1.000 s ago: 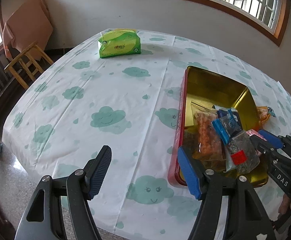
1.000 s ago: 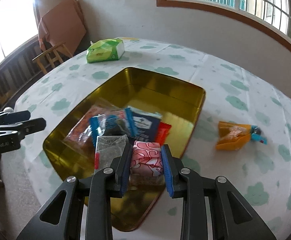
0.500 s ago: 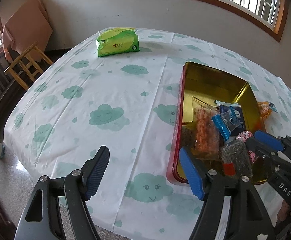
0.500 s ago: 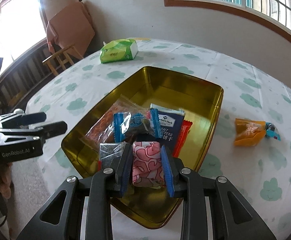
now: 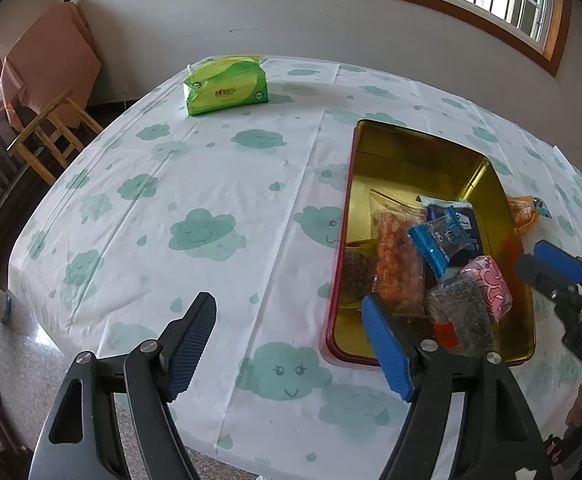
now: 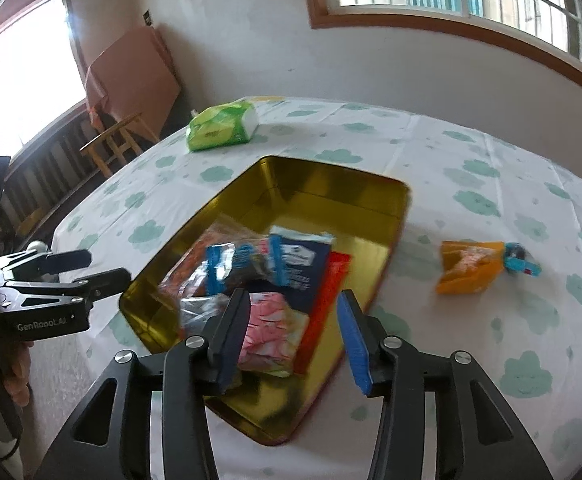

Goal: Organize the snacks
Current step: 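Open the right tool to drop the pink candy and lift away, then grasp the teal-wrapped candy on the table with the right tool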

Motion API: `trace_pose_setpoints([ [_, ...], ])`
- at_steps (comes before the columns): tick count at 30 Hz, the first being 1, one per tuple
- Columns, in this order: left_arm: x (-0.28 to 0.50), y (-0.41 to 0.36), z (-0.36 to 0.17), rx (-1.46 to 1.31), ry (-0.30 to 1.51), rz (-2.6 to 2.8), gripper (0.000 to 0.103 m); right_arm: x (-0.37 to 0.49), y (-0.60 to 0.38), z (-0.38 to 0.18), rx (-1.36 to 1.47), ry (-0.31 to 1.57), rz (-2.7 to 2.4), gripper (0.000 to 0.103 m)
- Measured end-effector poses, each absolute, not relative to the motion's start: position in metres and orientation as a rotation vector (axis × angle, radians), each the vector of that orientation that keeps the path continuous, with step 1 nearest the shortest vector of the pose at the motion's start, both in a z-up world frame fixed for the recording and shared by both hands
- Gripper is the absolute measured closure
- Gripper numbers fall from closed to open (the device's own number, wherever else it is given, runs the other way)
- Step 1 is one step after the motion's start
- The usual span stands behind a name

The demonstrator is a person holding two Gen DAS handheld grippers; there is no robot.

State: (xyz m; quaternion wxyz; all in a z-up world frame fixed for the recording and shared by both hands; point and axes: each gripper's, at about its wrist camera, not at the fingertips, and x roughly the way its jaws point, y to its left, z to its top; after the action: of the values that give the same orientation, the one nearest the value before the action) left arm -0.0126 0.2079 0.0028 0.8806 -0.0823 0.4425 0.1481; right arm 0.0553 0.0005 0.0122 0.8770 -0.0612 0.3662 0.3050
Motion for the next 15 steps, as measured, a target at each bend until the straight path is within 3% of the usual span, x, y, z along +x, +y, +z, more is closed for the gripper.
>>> trace_pose_setpoints([
  [15,0.003,0.171,0.009,-0.108,0.931,0.25,0.028,0.109,-0.11,-0.001,-0.068,0.774,0.372,0.056],
])
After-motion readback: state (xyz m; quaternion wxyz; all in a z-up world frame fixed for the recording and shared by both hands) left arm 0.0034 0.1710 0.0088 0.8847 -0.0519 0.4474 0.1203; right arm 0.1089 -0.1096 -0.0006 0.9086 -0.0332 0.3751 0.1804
